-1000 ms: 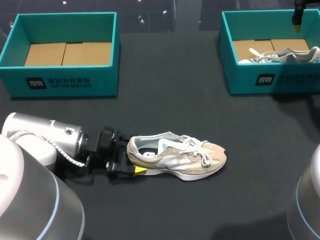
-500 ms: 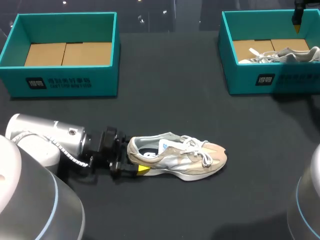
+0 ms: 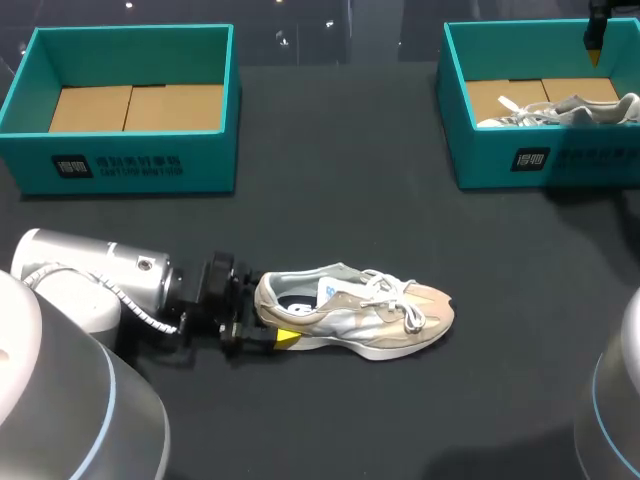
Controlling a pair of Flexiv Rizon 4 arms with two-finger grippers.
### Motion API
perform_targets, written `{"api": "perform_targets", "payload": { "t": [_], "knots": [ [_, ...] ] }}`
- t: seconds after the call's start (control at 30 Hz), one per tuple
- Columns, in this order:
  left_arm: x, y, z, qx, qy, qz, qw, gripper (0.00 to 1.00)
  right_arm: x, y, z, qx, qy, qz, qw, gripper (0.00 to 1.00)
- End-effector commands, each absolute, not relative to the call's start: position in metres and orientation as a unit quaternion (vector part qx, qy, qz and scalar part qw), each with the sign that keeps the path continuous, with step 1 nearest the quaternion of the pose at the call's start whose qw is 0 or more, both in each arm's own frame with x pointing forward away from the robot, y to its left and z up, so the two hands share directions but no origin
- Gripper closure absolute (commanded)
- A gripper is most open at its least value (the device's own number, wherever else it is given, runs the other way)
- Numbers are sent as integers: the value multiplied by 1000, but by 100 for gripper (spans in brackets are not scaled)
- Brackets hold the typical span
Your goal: Take the shoe out of the shoebox, open the shoe tongue, remove and reinsert the insole, then place the shoe into the shoebox
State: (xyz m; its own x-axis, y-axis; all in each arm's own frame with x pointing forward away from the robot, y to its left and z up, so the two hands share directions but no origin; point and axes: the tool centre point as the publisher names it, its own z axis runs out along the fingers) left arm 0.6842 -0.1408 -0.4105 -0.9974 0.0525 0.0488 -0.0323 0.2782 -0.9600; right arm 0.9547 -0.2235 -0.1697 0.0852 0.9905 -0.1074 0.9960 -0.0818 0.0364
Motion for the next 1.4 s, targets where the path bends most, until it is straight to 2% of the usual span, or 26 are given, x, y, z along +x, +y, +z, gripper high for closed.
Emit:
{"api": "perform_targets", "payload": {
  "t": [0.03, 1.1, 1.4],
  "knots": [
    [684, -143, -411, -5, -800, 599, 31, 100, 955, -223, -170, 735, 675, -28, 50, 0],
    [684, -143, -410, -5, -801, 599, 29, 100, 955, -223, -170, 735, 675, -28, 50, 0],
    [684, -143, -410, -5, -801, 599, 29, 100, 923, -159, -155, 734, 674, -13, 82, 0]
  ]
}}
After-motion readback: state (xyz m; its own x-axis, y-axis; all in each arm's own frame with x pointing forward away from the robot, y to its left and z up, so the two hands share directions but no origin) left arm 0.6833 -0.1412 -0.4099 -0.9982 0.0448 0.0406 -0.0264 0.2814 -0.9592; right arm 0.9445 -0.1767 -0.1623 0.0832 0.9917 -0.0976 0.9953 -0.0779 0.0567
